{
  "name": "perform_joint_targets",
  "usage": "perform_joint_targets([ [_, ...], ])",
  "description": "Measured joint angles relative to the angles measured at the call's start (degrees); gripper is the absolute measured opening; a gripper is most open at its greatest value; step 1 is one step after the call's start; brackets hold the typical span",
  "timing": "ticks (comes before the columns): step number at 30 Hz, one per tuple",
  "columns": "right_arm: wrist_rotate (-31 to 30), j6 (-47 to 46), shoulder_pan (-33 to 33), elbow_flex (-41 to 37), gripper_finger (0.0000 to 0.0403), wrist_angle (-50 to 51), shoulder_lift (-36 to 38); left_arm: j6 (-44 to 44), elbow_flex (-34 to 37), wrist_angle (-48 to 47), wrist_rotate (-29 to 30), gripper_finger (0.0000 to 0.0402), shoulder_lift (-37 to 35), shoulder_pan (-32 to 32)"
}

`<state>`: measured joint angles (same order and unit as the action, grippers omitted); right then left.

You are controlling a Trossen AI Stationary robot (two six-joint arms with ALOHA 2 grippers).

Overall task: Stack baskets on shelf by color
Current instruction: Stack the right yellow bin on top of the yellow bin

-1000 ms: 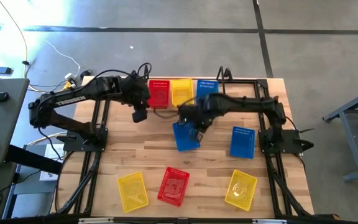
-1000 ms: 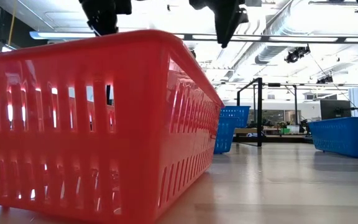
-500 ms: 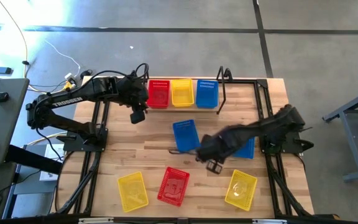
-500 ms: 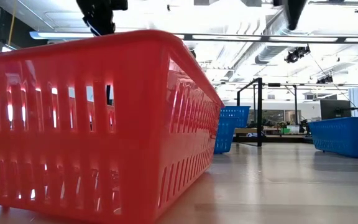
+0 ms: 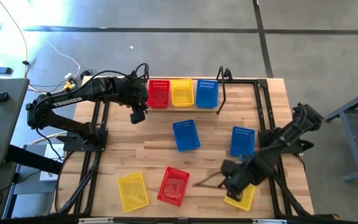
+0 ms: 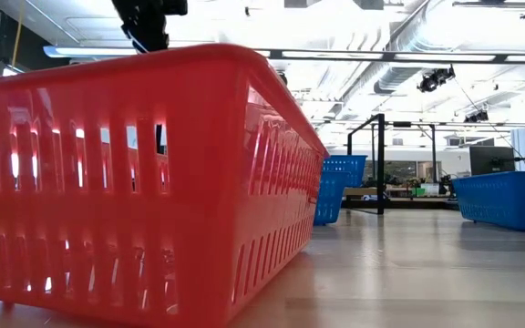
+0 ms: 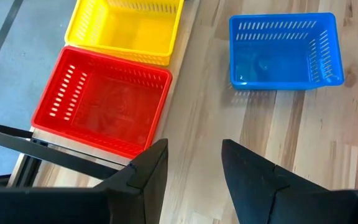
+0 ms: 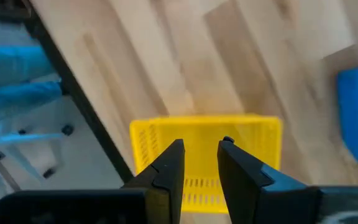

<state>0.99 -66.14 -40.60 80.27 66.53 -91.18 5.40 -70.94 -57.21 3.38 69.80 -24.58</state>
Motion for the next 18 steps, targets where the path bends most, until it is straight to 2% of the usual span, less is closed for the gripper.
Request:
perform_joint_targets([
  [7,-1.4,-4.41,-7.68,-3.0,0.0085,-7.09,0.0,-1.25,0.0,0.03,-1.24,0.0142,0.0,0.0],
  [13,-4.44,-9.62,-12.09,-5.85,0.0121,-13.94,0.0,-2.73,0.0,0.04,-1.27,0.0142,0.0,0.0],
  [18,-5.15,-9.98,-14.32,-8.44,0.0141,-17.64,-0.01,-3.31,0.0,0.07,-1.27,0.0142,0.02,0.0],
])
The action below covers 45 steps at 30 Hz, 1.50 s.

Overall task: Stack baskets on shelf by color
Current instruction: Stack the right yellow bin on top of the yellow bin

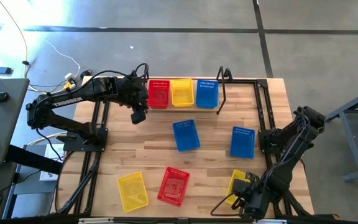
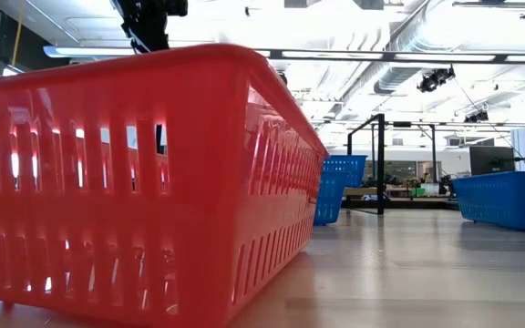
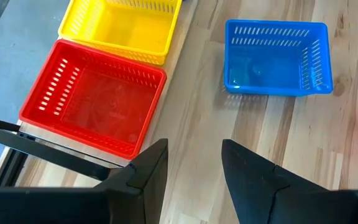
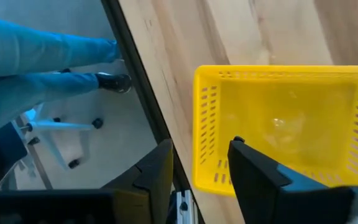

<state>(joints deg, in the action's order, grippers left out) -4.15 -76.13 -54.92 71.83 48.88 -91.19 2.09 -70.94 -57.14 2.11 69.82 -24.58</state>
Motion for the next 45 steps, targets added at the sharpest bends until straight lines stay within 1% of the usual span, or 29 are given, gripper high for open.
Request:
perform_joint_targets([
  [4,-0.95,0.03,-1.03,-0.83,0.0142,-2.46,-1.71,-0.41,0.0,0.0,0.0,0.0142,0.0,0.0],
  [12,0.36,0.08,-1.09,-0.87,0.0142,-6.26,-6.83,-0.57,0.0,0.0,0.0,0.0142,0.0,0.0],
  [25,6.01,-3.17,-1.11,-0.87,0.014,-6.61,-13.49,-0.44,0.0,0.0,0.0,0.0142,0.02,0.0],
  [28,6.15,-3.61,-1.02,-0.87,0.0118,-6.3,-13.87,-0.44,0.0,0.0,0.0,0.0142,0.02,0.0],
  [30,6.16,-3.6,-0.71,-0.85,0.0084,-6.31,-13.87,-0.44,0.0,0.0,0.0,0.0142,0.02,0.0],
  [33,6.22,-3.55,-0.2,-0.85,0.0021,-6.31,-13.87,-0.44,0.0,0.0,0.0,0.0142,0.02,0.0],
  [34,6.22,-3.55,-0.06,-0.83,0.0012,-6.31,-13.85,-0.44,0.0,0.0,0.0,0.0142,0.02,0.0],
  [37,6.21,-4.01,0.45,-0.83,0.0018,-6.27,-13.72,-0.44,0.0,0.0,0.0,0.0142,0.02,0.0],
  [39,6.17,-4.62,0.9,-0.3,0.0011,-5.83,-13.55,-0.93,0.0,0.0,0.04,0.0142,0.02,0.0],
  [41,6.08,-4.33,1.33,1.3,0.0004,-5.72,-13.53,-2.85,0.0,0.0,0.62,0.0142,0.02,0.0],
  [45,5.93,-3.23,2.8,4.27,0.0003,-4.85,-13.4,-6.02,0.0,-0.02,2.6,0.0142,0.02,0.0],
])
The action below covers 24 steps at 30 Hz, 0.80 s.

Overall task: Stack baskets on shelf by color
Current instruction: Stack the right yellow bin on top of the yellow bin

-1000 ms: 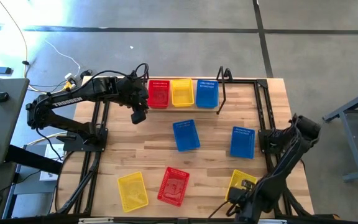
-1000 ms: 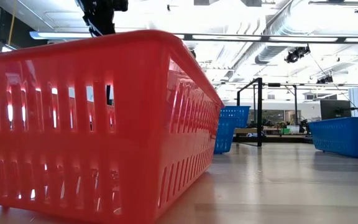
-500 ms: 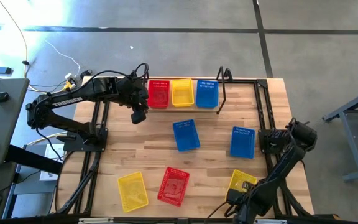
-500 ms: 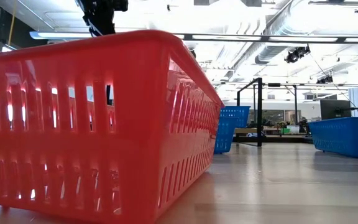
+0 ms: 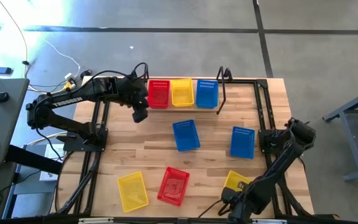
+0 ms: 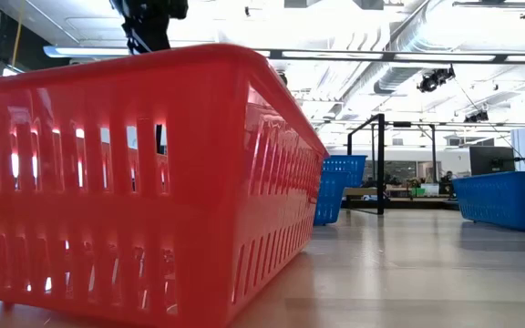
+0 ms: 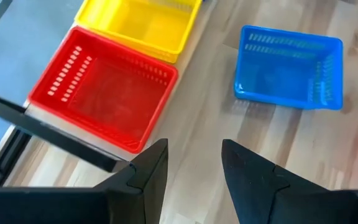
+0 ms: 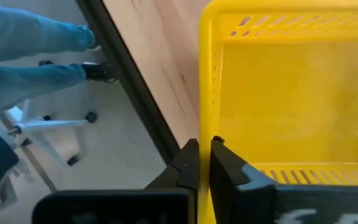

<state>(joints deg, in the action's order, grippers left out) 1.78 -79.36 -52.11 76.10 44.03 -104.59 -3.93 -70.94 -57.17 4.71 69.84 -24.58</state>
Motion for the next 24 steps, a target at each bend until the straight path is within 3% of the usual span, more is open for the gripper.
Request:
perform_joint_targets([
  [14,-0.12,9.5,10.1,8.8,0.0,0.2,0.0,-1.01,-0.02,0.0,1.07,0.0142,0.0,0.0],
  [24,-2.68,22.87,20.17,15.03,0.0,1.37,0.0,1.1,-0.02,-1.32,0.9,0.0142,0.0,0.0],
])
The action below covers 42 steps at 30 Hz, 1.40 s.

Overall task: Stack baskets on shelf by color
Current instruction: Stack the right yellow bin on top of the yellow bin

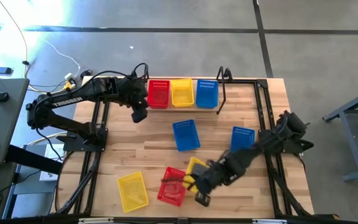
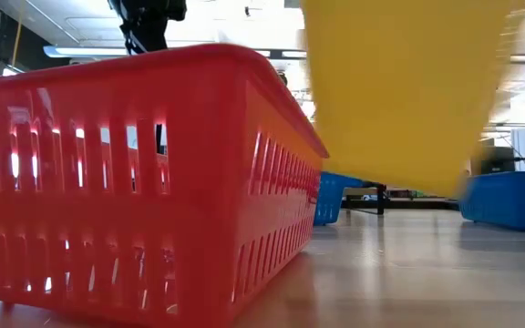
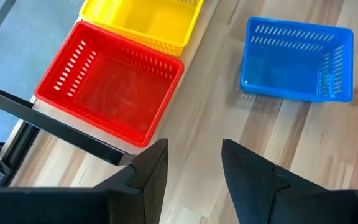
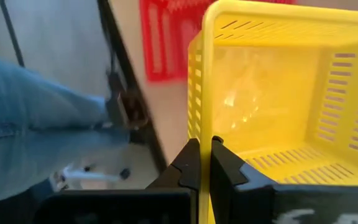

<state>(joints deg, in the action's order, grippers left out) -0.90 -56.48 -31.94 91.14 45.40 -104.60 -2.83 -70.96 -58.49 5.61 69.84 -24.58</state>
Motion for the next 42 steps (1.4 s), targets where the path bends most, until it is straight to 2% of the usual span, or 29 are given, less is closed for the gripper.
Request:
perform_joint_targets([
  [14,-2.57,24.11,15.41,7.75,0.0,5.11,0.0,3.04,0.0,-0.42,-0.02,0.0142,0.0,0.0],
  [23,-7.62,43.64,25.28,12.82,0.0,9.23,0.0,3.04,0.0,-0.42,-0.02,0.0142,0.0,0.0],
  [33,-10.63,63.96,35.81,13.13,0.0,9.67,-0.03,2.98,0.0,-0.4,0.02,0.0142,0.0,0.0],
  [37,-10.77,69.2,39.61,13.09,0.0,9.6,-0.48,2.03,0.0,-0.39,0.07,0.0142,0.0,0.0],
  [42,-14.15,74.4,42.99,13.04,0.0,8.96,-1.3,0.51,0.0,-0.38,0.13,0.0142,0.0,0.0],
])
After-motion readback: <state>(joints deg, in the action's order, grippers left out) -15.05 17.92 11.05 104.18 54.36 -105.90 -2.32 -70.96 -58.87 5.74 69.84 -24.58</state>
